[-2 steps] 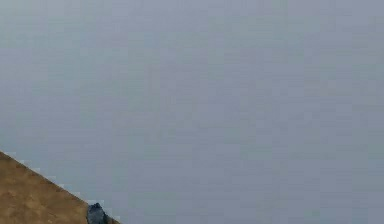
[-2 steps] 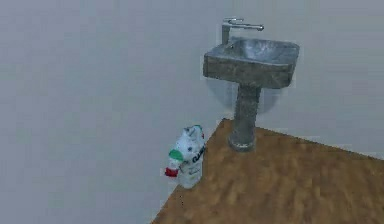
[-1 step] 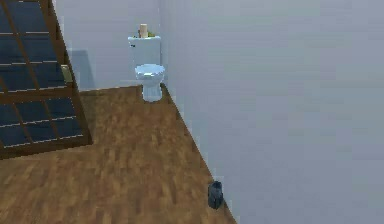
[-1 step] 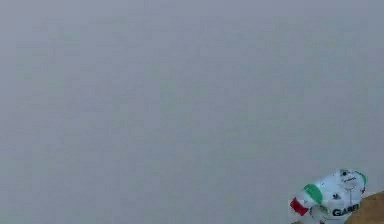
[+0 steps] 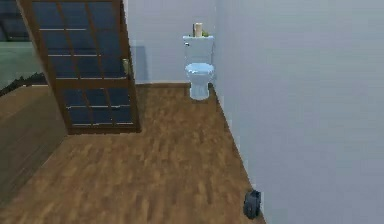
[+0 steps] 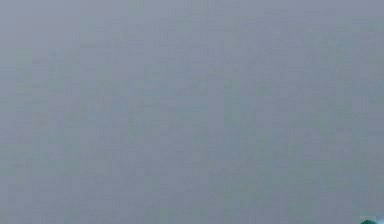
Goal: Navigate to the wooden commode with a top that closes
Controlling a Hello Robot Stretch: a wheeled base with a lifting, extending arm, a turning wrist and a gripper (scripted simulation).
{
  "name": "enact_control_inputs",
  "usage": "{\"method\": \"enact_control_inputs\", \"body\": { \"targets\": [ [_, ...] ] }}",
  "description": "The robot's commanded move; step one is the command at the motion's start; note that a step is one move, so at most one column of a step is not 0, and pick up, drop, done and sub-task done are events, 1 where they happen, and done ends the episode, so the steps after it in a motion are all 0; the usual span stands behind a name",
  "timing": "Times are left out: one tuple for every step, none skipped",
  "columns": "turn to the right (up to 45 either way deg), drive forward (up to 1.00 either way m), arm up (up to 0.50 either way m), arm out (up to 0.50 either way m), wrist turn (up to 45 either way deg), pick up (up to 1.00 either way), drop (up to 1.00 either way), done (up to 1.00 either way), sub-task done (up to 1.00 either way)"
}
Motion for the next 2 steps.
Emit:
{"method": "enact_control_inputs", "body": {
  "targets": [
    [0.0,1.0,0.0,0.0,0.0,0.0,0.0,0.0,0.0],
    [-3.0,0.0,0.0,0.0,0.0,0.0,0.0,0.0,0.0]
  ]
}}
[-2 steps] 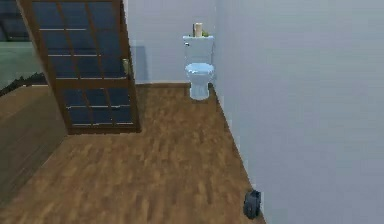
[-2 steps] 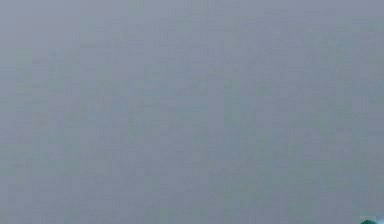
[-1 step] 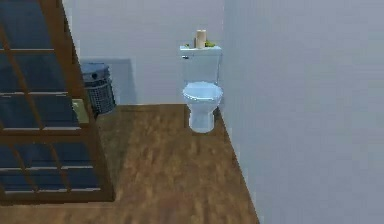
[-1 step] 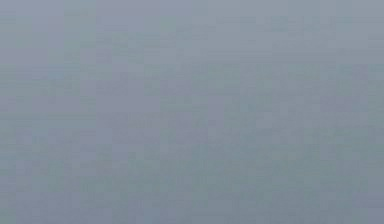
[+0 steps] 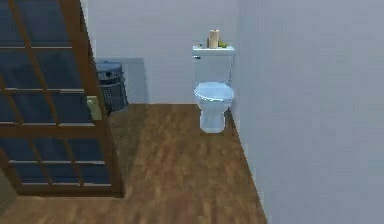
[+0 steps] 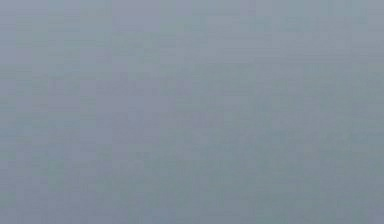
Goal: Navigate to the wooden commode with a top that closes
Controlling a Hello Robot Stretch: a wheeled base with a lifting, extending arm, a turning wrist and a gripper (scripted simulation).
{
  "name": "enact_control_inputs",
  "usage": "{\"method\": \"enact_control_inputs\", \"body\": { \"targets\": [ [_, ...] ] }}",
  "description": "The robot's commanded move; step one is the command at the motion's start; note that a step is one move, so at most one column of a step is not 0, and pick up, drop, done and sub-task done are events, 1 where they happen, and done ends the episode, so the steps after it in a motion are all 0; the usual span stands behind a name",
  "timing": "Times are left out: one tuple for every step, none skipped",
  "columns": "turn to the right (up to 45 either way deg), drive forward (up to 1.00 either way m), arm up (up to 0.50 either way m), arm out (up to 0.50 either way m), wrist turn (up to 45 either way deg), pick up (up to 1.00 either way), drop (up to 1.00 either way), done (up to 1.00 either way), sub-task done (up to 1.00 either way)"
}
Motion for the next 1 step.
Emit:
{"method": "enact_control_inputs", "body": {
  "targets": [
    [0.0,1.0,0.0,0.0,0.0,0.0,0.0,0.0,0.0]
  ]
}}
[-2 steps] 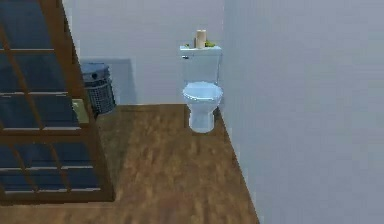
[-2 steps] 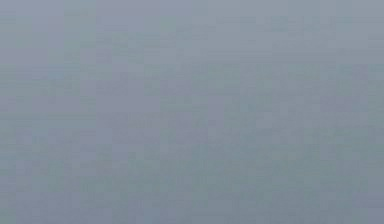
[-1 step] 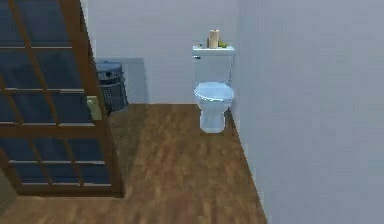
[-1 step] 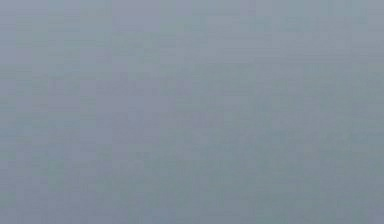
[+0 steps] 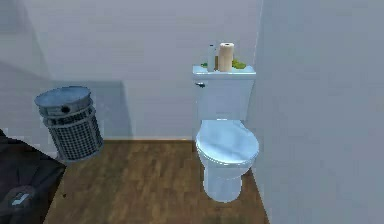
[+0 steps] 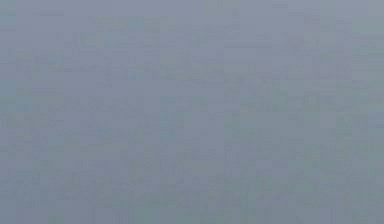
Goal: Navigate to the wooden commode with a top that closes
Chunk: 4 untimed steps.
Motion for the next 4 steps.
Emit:
{"method": "enact_control_inputs", "body": {
  "targets": [
    [0.0,0.55,0.0,0.0,0.0,0.0,0.0,0.0,0.0],
    [-45.0,0.0,0.0,0.0,0.0,0.0,0.0,0.0,0.0],
    [-24.0,0.0,0.0,0.0,0.0,0.0,0.0,0.0,0.0],
    [0.0,0.15,0.0,0.0,0.0,0.0,0.0,0.0,0.0]
  ]
}}
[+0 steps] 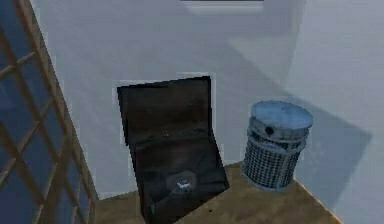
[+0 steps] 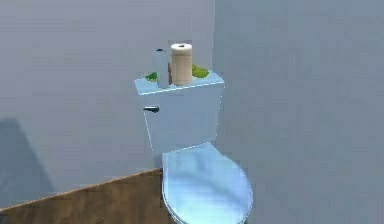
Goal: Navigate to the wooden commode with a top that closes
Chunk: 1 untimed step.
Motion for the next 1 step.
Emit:
{"method": "enact_control_inputs", "body": {
  "targets": [
    [0.0,0.0,0.0,0.0,0.0,0.0,0.0,1.0,0.0]
  ]
}}
